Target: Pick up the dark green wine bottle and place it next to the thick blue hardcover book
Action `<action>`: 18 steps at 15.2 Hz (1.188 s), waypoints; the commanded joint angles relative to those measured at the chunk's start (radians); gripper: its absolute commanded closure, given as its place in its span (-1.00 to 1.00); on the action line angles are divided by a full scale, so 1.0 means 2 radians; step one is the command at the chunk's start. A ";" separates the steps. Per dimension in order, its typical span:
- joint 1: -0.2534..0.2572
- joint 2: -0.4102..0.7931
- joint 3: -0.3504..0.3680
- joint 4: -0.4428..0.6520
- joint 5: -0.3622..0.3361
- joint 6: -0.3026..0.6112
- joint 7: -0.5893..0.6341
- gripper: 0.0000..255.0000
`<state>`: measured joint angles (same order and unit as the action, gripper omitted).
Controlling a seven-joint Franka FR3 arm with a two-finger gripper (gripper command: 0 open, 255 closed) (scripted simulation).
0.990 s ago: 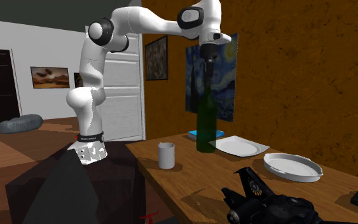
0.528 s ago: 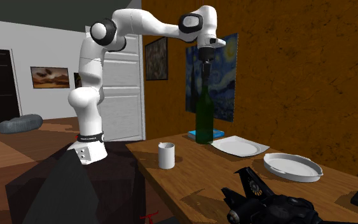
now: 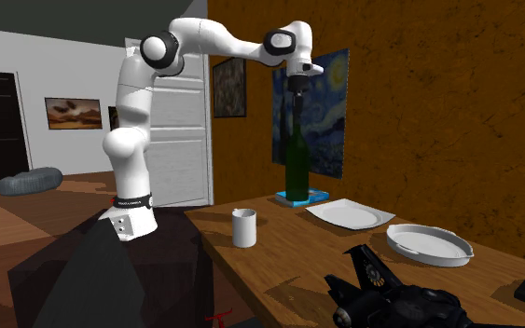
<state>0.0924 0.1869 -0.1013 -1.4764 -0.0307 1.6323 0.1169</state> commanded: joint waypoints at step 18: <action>0.063 0.045 0.040 0.003 -0.003 0.038 0.105 1.00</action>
<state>0.2192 0.2812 -0.0219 -1.4519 -0.0365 1.6927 0.3264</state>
